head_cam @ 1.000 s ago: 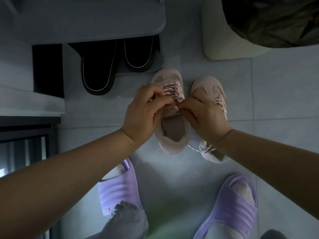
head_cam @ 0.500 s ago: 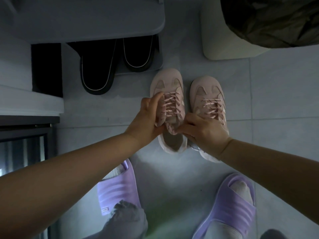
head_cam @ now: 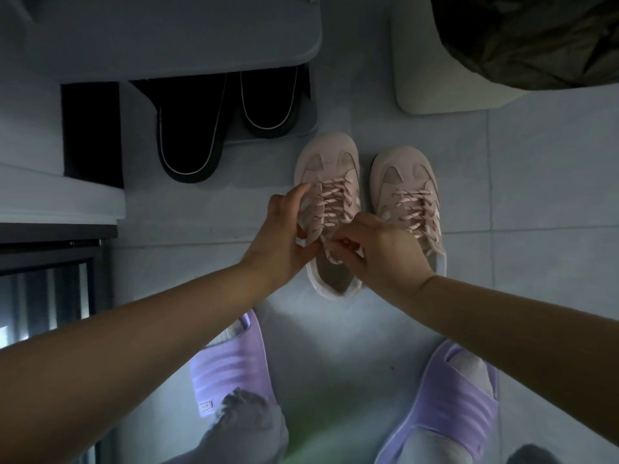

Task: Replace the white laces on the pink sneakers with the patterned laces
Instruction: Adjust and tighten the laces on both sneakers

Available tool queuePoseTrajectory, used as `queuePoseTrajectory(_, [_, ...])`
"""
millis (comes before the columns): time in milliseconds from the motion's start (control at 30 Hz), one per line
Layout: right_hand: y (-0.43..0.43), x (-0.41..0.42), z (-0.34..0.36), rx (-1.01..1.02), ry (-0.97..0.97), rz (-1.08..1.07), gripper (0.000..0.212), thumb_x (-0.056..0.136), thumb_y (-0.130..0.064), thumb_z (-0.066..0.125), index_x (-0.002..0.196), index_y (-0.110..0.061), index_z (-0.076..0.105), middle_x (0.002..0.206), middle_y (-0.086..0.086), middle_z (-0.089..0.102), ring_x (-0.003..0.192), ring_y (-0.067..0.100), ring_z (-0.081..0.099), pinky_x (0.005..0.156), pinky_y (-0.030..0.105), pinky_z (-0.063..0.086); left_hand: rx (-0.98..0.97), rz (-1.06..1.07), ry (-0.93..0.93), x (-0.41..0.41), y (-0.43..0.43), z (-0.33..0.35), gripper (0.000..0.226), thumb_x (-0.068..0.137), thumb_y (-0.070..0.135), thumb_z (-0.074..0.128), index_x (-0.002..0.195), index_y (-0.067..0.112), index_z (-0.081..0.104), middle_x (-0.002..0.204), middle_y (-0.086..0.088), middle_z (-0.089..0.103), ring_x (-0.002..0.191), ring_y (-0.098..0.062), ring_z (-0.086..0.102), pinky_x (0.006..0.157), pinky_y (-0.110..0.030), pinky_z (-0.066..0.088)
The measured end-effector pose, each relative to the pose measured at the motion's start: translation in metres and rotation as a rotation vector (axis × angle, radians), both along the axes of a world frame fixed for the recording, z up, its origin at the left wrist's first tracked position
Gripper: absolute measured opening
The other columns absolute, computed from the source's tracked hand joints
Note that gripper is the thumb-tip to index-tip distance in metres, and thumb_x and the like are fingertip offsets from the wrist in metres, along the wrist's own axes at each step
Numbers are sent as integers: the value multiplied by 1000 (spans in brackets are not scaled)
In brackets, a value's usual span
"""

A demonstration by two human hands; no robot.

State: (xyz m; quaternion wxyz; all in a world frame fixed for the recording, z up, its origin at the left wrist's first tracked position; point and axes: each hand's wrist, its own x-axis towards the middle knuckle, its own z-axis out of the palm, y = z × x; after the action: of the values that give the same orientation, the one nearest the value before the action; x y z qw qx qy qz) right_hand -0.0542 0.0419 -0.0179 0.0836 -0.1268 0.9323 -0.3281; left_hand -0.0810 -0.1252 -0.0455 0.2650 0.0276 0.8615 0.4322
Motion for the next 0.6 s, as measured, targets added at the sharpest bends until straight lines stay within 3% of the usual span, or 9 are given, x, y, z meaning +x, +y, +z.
queuePoseTrajectory(67, [0,4,-2,18,-18,-8,31,84,-36,47,84,-18,72,78,0,68,58,19,64,49,28,52,6,-9,-14,0,-1,1,80,78,22,71,142,22,22,124,-5,33,79,-3,51,70,-2,38])
queuePoseTrajectory(133, [1,12,-2,67,-80,-20,26,84,-34,52,82,-17,72,77,0,69,60,21,65,51,28,52,19,10,-38,1,-1,3,78,80,19,69,141,23,22,120,-3,32,78,0,52,67,-3,39])
queuePoseTrajectory(267, [1,16,0,196,-269,-7,21,92,-30,52,97,-18,69,92,0,70,82,23,65,67,25,45,30,61,-83,3,1,6,74,81,16,67,140,20,22,115,1,30,77,0,51,65,-7,39])
queuePoseTrajectory(367, [-5,15,1,275,-432,44,22,93,-32,44,100,-25,63,97,-3,67,88,21,63,76,33,52,29,61,-70,3,0,7,70,83,15,64,139,20,22,116,1,29,78,0,52,65,-8,40])
queuePoseTrajectory(600, [-7,12,3,340,-513,123,22,91,-30,43,88,-25,64,92,-3,65,84,20,61,74,33,52,56,45,-61,7,1,9,75,78,18,70,138,21,24,126,-3,28,96,-9,47,79,-22,50])
